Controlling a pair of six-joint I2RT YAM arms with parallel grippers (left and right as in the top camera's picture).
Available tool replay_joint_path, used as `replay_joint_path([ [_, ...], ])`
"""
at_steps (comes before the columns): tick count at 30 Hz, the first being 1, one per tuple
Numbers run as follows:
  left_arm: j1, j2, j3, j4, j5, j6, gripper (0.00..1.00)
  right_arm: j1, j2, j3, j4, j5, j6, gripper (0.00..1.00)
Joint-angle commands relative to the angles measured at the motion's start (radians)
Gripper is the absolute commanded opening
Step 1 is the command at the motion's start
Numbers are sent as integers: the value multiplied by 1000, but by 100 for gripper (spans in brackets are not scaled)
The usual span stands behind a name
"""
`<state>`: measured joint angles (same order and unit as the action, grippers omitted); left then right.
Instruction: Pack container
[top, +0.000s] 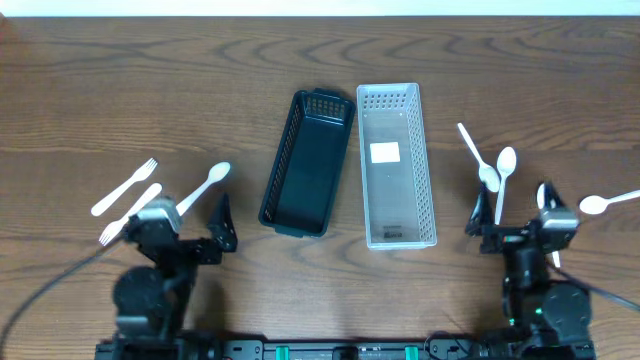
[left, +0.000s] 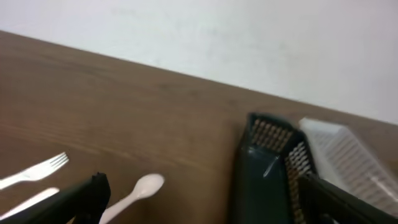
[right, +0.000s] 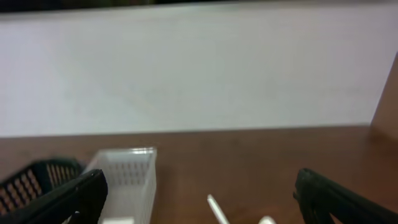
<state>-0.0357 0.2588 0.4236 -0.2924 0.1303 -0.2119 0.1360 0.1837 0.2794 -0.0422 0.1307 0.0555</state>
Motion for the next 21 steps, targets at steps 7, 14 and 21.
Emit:
replay_joint_path([
  [7,-3,679,680,-433,20,16,98,-8,635,620,-397,-8,-39,99],
  [14,-3,1085,1006,-694,10,82,98,-6,1019,959,-768,-11,-35,99],
  [21,-3,1300,1001,-740,43,81,71,-13,1231,953,-853,-11,-49,28],
])
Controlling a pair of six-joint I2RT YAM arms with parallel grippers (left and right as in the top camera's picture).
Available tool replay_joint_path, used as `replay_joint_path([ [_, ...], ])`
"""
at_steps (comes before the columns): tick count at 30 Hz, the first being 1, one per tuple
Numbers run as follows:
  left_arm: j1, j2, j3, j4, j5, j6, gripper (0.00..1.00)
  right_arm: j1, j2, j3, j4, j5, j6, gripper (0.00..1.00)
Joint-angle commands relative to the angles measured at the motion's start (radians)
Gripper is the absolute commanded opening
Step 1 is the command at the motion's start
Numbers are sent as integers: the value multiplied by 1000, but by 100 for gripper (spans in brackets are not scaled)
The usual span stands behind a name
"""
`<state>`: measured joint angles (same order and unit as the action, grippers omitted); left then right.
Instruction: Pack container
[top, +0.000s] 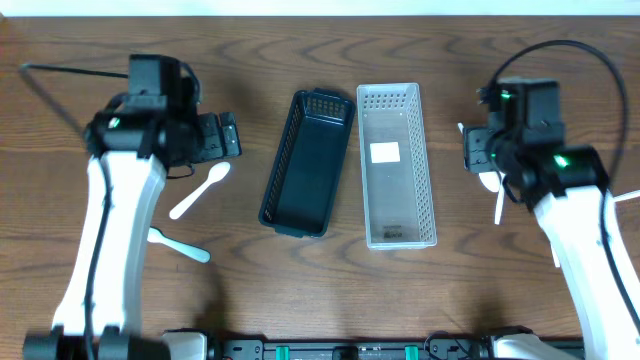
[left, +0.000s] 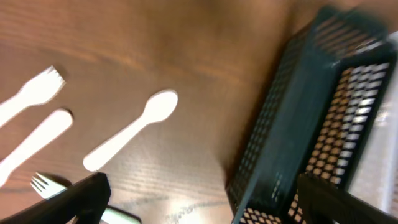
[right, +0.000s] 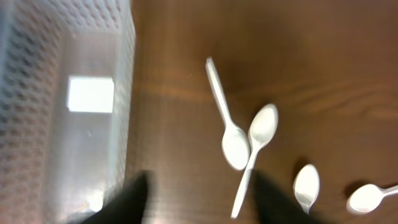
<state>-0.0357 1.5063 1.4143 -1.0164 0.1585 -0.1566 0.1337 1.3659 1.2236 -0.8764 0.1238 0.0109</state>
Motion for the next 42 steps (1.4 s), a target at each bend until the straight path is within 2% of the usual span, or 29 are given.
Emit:
replay_joint_path([
  [1,-5,78,11,-24,14,26,57,-11,71,9,-29,-5,-4,14],
  [2,-6,100,10,-30,14,26,43,-11,91,9,-34,-5,-3,7],
  [3,-7,123,10,-39,14,26,35,-11,108,9,-36,-5,5,1],
  [6,-12,178,8,-56,14,29,10,-11,142,9,-36,-9,19,1],
  [7,-15,196,6,-58,14,29,7,-11,150,9,-37,-13,19,1],
  [12,-43,269,-8,-64,13,34,6,-11,167,8,-36,-63,18,1],
  [23,-153,321,-12,-74,14,166,6,-11,192,4,-37,-159,18,4],
  [31,-206,321,-12,-87,14,167,6,-8,293,-4,-35,-189,18,3],
  [38,-261,321,-12,-136,15,167,6,-8,378,-5,-17,-300,17,3],
  [42,-294,321,-12,-156,18,167,6,-8,393,-5,-7,-394,-40,3],
])
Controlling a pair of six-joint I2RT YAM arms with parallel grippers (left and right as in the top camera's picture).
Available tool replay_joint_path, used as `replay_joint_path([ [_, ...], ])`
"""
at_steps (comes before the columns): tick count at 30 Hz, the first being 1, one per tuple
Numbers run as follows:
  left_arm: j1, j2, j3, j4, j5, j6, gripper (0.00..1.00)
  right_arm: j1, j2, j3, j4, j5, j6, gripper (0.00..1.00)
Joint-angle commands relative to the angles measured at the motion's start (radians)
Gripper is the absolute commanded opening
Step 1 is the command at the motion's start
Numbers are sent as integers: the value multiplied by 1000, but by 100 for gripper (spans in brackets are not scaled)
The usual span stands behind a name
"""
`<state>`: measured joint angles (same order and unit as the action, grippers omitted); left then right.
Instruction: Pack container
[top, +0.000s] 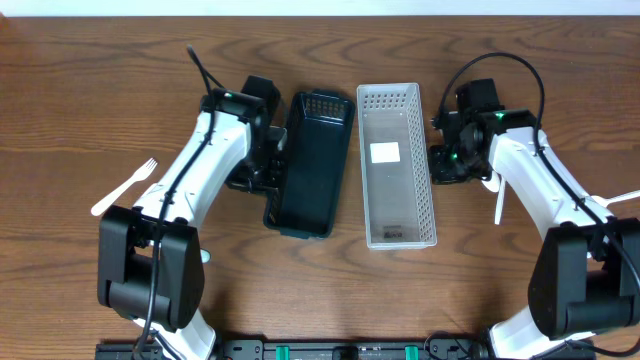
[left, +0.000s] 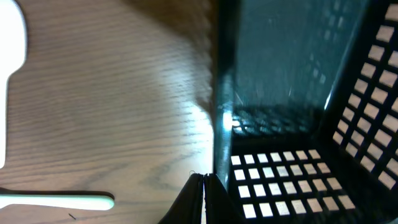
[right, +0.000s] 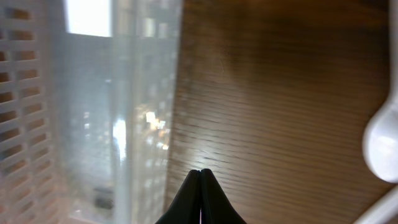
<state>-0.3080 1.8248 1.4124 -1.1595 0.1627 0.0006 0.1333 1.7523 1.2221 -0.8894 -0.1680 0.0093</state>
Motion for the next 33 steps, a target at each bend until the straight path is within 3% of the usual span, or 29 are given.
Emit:
replay_joint_path([
  [1,-29,3,-10,-16,14,10,6,-8,7,-3,7,-126,-54,4],
  [8,-65,3,-10,-46,14,10,6,-8,7,-3,7,-337,-195,6],
  [22,-69,3,-10,-92,34,3,6,-8,7,-3,14,-304,-197,9],
  [33,-69,-36,-6,-41,-224,-1,6,-8,7,-3,14,-224,-181,9],
])
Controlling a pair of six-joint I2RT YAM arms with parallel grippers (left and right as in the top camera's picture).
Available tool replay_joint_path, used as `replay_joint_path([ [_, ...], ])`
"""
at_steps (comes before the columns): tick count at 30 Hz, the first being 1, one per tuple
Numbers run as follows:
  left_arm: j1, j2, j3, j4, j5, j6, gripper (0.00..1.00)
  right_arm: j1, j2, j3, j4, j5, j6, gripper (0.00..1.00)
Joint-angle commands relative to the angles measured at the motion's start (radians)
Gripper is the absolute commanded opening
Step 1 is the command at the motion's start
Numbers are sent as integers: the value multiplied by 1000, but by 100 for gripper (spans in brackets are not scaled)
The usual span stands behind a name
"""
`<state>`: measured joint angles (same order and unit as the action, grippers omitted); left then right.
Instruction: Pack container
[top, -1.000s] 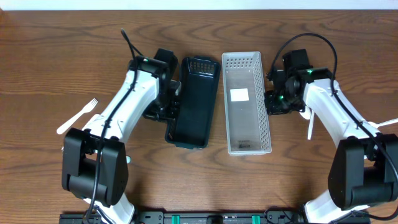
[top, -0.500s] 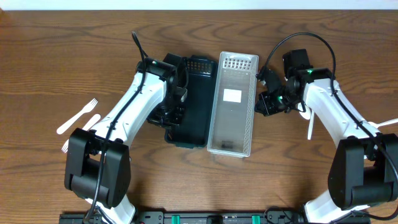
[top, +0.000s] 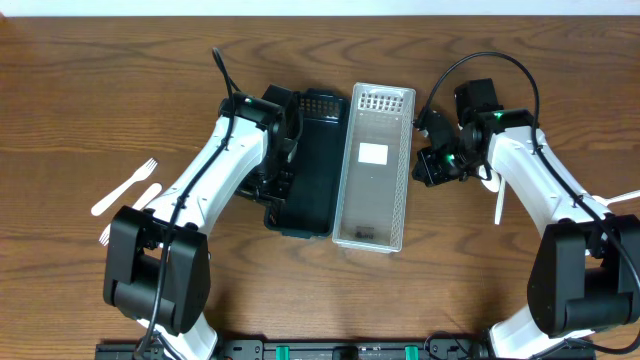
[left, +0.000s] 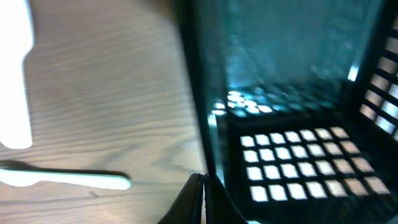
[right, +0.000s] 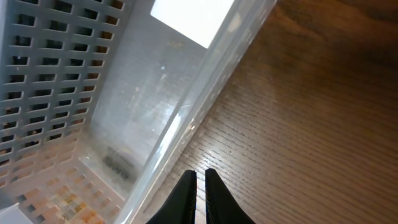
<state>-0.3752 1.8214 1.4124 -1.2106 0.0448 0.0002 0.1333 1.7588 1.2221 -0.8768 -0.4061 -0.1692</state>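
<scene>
The black mesh basket (top: 305, 160) (left: 292, 93) and the clear perforated basket (top: 373, 165) (right: 118, 87) lie side by side mid-table. The clear one is skewed and its near end touches the black one. My left gripper (top: 278, 175) (left: 203, 179) is shut and empty, low at the black basket's left wall. Shut to a hairline gap and holding nothing, my right gripper (top: 432, 168) (right: 200, 176) sits against the clear basket's right wall.
Two white forks (top: 125, 186) lie on the wooden table (top: 80, 80) at the left. White spoons (top: 497, 200) lie at the right, one near the edge (top: 610, 201). A pale utensil handle (left: 62, 179) lies beside my left fingers.
The clear basket has shifted left and turned, so its near end now meets the black basket. My right gripper has moved left with it. My left gripper stays at the black basket's wall.
Both arms were folded at the near edge with grippers open. Then they hung open over the cutlery on each side. Then each was shut at the outer wall of a basket, and now the clear basket lies skewed against the black one.
</scene>
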Motion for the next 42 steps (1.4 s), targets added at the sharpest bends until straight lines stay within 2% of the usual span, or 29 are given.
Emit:
replay_joint_path([
  [1,-2,-40,-6,21,-121,-1,6,-8,0,-3,1,18,-2,9],
  [7,9,-49,-8,128,-158,-13,6,-9,0,-3,-28,113,16,8],
  [15,9,-11,-13,148,-8,-15,6,-11,0,-3,-66,489,241,9],
  [26,9,-11,-19,136,87,-8,6,-67,-1,5,-66,571,267,8],
  [29,10,-11,-23,132,39,-4,6,-82,-1,5,-68,571,270,8],
  [34,19,-11,-23,124,-200,-46,6,-96,-1,5,-73,571,269,6],
  [42,61,-11,-42,183,-177,-53,6,-95,-1,5,-77,571,269,5],
])
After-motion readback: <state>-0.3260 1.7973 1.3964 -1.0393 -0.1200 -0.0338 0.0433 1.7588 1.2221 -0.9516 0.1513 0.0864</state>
